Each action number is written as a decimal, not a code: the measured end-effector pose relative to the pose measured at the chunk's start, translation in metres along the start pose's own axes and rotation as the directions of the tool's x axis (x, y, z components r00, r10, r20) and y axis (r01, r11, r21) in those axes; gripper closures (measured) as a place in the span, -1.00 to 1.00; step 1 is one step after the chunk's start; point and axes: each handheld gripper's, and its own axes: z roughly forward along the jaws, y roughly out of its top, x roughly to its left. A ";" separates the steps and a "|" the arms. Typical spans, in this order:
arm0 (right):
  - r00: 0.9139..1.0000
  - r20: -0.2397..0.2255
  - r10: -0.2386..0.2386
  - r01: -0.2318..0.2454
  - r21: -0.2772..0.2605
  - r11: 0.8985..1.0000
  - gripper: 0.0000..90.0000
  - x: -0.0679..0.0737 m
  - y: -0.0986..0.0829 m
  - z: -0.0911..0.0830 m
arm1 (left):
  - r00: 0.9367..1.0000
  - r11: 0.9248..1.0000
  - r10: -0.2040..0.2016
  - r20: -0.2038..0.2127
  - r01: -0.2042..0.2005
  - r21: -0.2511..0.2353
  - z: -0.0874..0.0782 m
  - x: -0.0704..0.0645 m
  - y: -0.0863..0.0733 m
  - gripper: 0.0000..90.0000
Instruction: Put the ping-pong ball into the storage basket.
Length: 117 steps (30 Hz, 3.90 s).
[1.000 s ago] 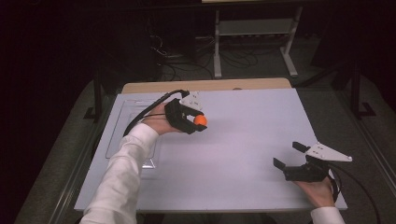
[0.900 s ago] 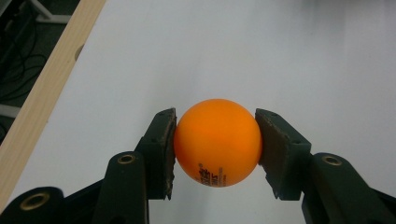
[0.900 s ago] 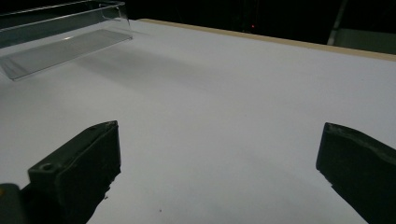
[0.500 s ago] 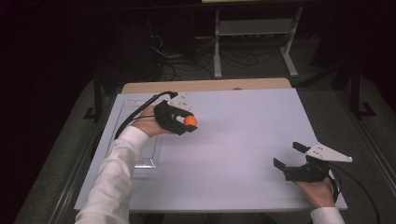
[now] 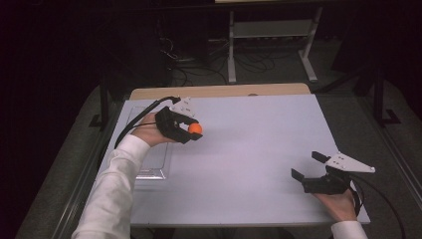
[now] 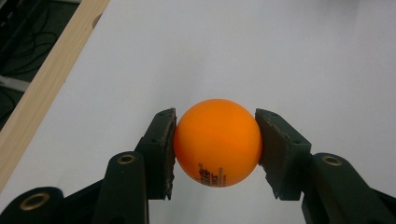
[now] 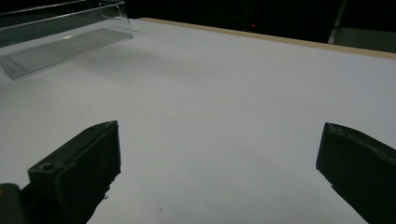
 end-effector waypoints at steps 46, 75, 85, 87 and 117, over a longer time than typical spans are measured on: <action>1.000 -0.003 -0.012 0.012 0.010 1.000 -1.00 0.001 0.000 0.002 | 0.996 0.988 -0.078 -0.051 0.084 0.127 -0.046 0.009 -0.047 0.12; 1.000 -0.005 -0.013 0.013 0.024 1.000 -1.00 0.001 0.000 0.003 | 0.993 0.960 -0.092 -0.068 0.107 0.260 -0.066 0.020 -0.063 0.12; 1.000 -0.002 -0.012 0.012 0.025 1.000 -1.00 0.000 -0.001 0.002 | 0.995 0.947 -0.080 -0.055 0.093 0.309 -0.065 0.019 -0.063 0.12; 1.000 -0.003 -0.012 0.012 0.026 1.000 -1.00 0.000 -0.001 0.002 | 0.997 0.941 -0.068 -0.046 0.080 0.328 -0.065 0.019 -0.062 0.12; 1.000 -0.006 -0.013 0.013 0.036 0.999 -1.00 0.000 -0.001 0.003 | 0.998 0.920 -0.069 -0.007 0.067 0.386 -0.042 0.014 -0.077 0.12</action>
